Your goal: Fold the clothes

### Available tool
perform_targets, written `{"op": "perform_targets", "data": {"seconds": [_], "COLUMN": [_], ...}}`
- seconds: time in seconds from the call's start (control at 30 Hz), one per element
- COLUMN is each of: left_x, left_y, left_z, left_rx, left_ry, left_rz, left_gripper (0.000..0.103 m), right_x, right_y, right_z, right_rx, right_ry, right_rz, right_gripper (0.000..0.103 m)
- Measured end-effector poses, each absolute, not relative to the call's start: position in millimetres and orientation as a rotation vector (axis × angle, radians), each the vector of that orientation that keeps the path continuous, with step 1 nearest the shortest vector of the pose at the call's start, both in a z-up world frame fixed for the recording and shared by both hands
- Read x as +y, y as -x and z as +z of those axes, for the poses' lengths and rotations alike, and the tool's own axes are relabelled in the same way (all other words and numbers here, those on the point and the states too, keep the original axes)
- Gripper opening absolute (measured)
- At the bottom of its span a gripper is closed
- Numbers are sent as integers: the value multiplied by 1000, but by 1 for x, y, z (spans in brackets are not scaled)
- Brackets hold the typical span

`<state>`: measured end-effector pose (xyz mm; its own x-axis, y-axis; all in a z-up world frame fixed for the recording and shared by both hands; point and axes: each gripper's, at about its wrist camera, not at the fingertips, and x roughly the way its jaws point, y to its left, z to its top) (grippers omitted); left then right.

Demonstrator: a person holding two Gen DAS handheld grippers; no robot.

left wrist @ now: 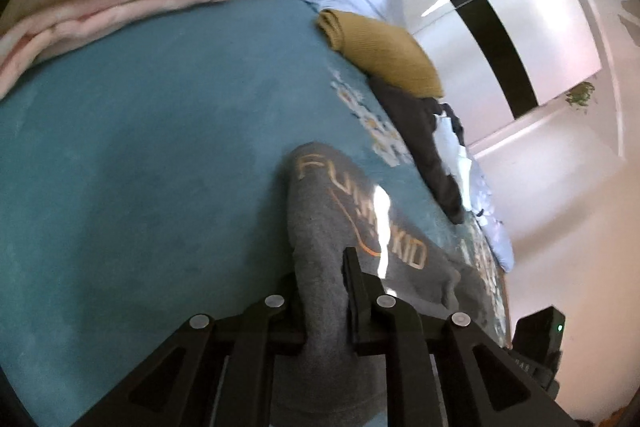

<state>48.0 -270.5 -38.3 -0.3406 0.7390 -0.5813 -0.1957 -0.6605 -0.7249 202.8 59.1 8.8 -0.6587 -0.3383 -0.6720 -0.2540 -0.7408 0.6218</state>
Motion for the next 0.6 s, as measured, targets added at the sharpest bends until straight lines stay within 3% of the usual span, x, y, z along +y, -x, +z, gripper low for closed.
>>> {"op": "perform_targets", "data": {"seconds": [0.17, 0.3, 0.6], "left_x": [-273, -282, -298], "left_y": [-48, -50, -69], "left_z": [-43, -44, -6], "left_rx": [-740, -752, -708], "left_ry": [1312, 1320, 1120], "left_rz": [2065, 2089, 2240], "left_gripper": [22, 37, 44], "right_x": [60, 60, 68], "right_y": [-205, -209, -213], "right_z": [-5, -20, -10], "right_rx": [-1125, -1157, -1248], "right_ry": [-1342, -1402, -1347], "right_rz": [-2546, -2519, -2486], "right_gripper": [18, 18, 22]}}
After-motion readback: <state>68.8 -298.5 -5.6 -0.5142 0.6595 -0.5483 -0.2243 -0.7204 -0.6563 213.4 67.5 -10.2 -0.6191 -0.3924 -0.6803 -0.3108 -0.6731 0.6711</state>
